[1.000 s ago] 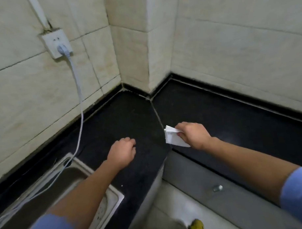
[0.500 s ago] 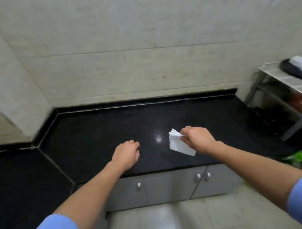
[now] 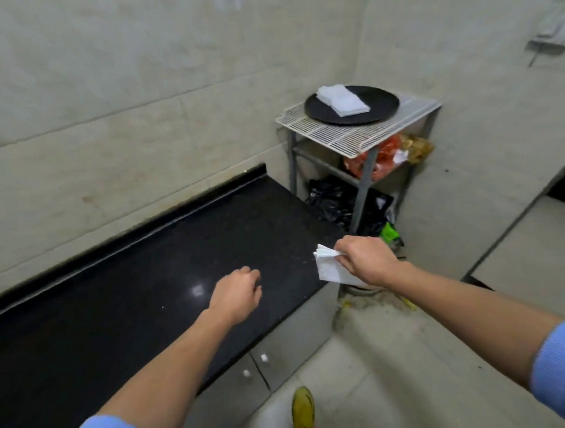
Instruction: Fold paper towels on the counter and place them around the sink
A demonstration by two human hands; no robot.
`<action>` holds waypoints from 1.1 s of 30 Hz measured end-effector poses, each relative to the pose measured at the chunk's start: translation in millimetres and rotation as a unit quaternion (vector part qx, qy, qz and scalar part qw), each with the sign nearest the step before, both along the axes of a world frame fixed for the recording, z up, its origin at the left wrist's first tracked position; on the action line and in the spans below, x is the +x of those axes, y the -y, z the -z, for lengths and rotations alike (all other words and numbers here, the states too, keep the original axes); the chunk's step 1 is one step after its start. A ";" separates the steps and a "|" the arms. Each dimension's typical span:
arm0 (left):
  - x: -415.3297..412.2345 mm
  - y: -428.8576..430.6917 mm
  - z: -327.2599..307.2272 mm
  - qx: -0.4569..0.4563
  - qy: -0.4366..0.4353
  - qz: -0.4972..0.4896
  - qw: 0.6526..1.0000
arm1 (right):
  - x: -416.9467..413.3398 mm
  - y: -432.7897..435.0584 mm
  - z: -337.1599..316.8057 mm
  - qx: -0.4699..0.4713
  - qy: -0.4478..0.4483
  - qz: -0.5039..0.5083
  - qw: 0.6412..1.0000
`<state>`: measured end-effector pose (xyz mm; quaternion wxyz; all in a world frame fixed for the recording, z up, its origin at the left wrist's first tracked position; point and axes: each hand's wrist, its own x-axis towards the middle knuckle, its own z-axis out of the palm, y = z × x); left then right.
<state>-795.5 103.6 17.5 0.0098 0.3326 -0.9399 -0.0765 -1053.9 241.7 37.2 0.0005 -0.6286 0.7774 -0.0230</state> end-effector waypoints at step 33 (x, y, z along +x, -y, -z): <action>-545.2 202.6 -84.7 -0.058 -0.161 -0.075 0.982 | -517.6 228.0 -153.0 -0.186 0.003 -0.021 0.982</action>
